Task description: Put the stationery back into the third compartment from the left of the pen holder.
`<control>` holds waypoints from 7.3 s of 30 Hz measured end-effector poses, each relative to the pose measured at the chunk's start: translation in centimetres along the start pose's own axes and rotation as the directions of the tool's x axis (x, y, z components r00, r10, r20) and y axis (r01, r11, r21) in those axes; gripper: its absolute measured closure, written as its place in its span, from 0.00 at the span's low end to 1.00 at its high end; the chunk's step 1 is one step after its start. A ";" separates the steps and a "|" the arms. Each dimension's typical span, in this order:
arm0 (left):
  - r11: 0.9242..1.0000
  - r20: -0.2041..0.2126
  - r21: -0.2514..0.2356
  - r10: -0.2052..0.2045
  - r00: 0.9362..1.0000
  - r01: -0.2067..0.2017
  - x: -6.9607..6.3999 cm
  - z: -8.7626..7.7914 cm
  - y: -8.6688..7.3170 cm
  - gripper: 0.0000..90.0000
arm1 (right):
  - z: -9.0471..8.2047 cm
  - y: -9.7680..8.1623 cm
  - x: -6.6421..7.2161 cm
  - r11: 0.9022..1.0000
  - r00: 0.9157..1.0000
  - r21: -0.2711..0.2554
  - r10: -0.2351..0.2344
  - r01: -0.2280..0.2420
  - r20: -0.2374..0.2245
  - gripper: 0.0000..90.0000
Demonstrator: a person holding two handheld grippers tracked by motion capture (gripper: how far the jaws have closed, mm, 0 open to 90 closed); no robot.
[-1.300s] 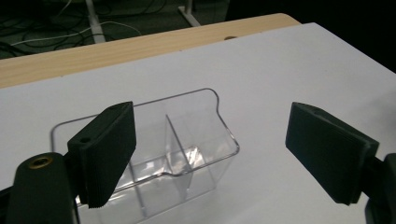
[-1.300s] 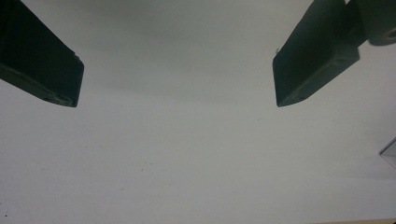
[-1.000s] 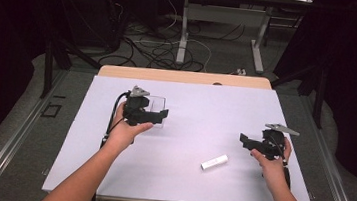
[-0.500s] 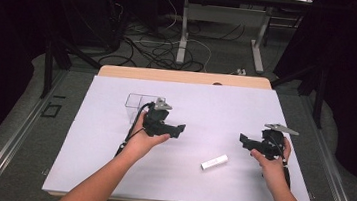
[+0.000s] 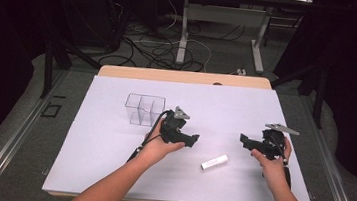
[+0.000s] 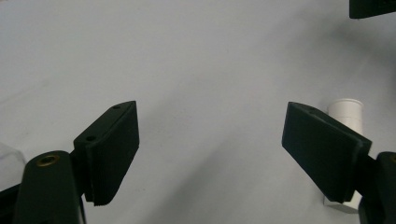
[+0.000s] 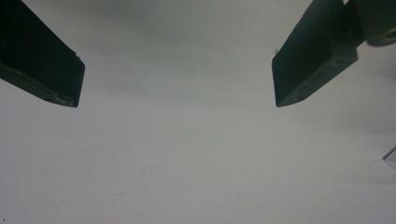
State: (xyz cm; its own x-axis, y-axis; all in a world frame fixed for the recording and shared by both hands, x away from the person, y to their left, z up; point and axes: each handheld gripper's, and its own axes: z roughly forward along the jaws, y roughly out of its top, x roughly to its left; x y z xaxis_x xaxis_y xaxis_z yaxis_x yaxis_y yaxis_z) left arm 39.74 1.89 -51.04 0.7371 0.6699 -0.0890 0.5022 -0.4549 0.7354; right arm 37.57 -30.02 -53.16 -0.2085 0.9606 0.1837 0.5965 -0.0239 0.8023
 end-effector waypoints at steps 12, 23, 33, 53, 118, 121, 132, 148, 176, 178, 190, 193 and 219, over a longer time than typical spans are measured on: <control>0.993 0.062 0.069 0.092 0.994 -0.096 -2.9 1.2 0.3 0.36 | 0.1 0.0 -0.1 1.000 1.000 0.007 -0.006 0.007 -0.003 0.02; 0.984 0.137 0.117 0.119 0.983 -0.135 -5.0 1.4 0.0 0.40 | 0.1 -0.1 -0.1 1.000 1.000 0.006 -0.014 0.014 -0.003 0.03; 0.977 0.161 0.157 0.120 0.980 -0.146 -6.1 1.6 -0.9 0.48 | 0.2 -0.1 0.0 1.000 1.000 0.011 -0.005 0.005 -0.002 0.03; 0.967 0.184 0.216 0.092 0.979 -0.131 -7.6 2.4 -2.0 0.66 | 0.3 -0.1 -0.1 1.000 1.000 0.016 -0.021 0.022 -0.004 0.03; 0.999 0.102 0.019 -0.033 0.994 0.031 -2.9 -3.7 -2.0 0.79 | 0.1 0.2 2.9 0.998 0.995 -0.017 -0.053 0.052 -0.088 0.07; 0.999 0.088 -0.001 -0.051 0.995 0.051 -2.3 -4.3 -2.3 0.79 | 0.1 0.4 3.6 0.999 0.991 -0.013 -0.044 0.043 -0.123 0.08; 0.985 0.045 -0.109 -0.129 0.991 0.133 0.0 -7.6 -3.4 0.79 | -0.3 1.6 8.4 1.000 0.954 0.008 -0.020 0.023 -0.298 0.17; 0.962 0.055 -0.157 -0.218 0.974 0.224 0.9 -7.2 -4.8 0.79 | 1.5 1.9 12.0 0.968 0.861 0.147 0.250 -0.205 -0.444 0.31; 0.981 0.116 -0.143 -0.118 0.986 0.134 -3.7 -4.3 -4.6 0.79 | 2.4 -0.2 13.0 0.934 0.785 0.245 0.352 -0.259 -0.510 0.52; 0.983 0.111 -0.139 -0.104 0.988 0.119 -3.9 -4.3 -4.7 0.79 | 2.3 -0.2 13.0 0.932 0.780 0.248 0.358 -0.265 -0.513 0.53; 0.984 0.118 -0.142 -0.093 0.989 0.109 -4.1 -4.1 -4.9 0.79 | 2.4 -0.1 12.2 0.916 0.773 0.245 0.400 -0.317 -0.493 0.60; 0.983 0.124 -0.135 -0.104 0.987 0.121 -4.1 -4.0 -4.9 0.79 | 2.3 -0.1 12.0 0.912 0.774 0.264 0.407 -0.314 -0.486 0.65; 0.987 0.110 -0.128 -0.085 0.990 0.099 -3.8 -3.8 -5.3 0.77 | 2.4 0.2 12.4 0.908 0.751 0.283 0.414 -0.308 -0.513 0.73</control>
State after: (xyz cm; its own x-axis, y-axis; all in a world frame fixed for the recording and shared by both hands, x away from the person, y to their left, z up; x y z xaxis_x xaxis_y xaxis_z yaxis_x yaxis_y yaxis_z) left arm 32.49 3.99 -52.04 0.7368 0.6376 -0.2249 0.5111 -0.3074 0.8027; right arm 36.99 -17.43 -52.04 -0.3075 0.5698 0.7621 0.8253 -0.2390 0.5117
